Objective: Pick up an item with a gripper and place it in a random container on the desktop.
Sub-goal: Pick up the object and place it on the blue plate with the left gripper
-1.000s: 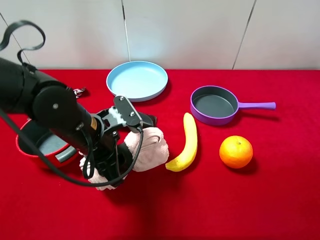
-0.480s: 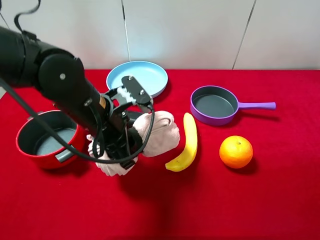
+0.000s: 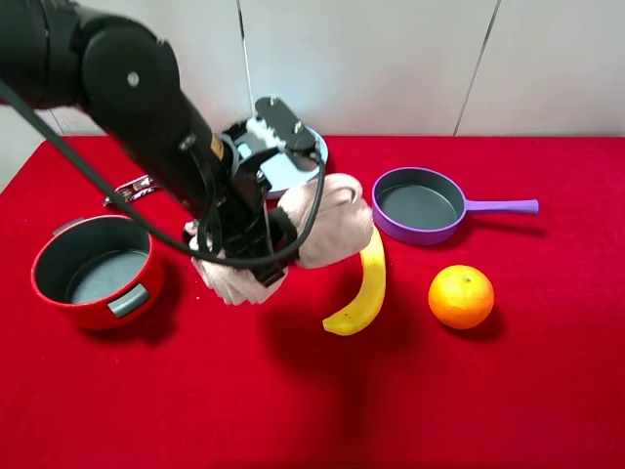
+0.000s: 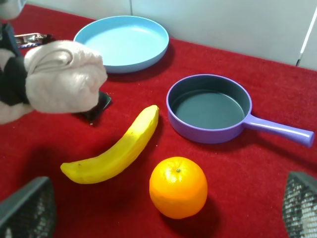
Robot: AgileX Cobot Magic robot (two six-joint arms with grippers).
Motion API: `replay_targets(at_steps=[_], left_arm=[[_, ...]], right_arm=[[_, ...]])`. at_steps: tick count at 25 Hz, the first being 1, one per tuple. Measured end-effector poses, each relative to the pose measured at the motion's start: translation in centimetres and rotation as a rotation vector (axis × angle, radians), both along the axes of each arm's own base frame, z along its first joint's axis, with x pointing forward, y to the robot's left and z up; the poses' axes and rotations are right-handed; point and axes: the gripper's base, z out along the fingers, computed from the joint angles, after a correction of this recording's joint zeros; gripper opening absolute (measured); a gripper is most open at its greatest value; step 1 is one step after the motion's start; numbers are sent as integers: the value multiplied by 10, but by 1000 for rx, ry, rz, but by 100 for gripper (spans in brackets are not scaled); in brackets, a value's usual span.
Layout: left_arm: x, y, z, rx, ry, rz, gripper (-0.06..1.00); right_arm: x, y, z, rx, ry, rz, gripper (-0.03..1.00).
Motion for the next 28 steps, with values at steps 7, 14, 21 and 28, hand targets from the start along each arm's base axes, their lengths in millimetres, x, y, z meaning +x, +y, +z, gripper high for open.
replay_targets(at_steps=[7,14,21,28], left_arm=[[22,5,19,-9,-72,23,50],[48,15,42,-3,-184,47,50],[72,25,59,10,-275,72,50],[104,15,56,36,-319,59,50]], right_arm=[[0,0,0,1,0,0,69],[0,0,0,3,1,2,69],[0,0,0,3,1,2,69],[0,0,0,5,2,4,69]])
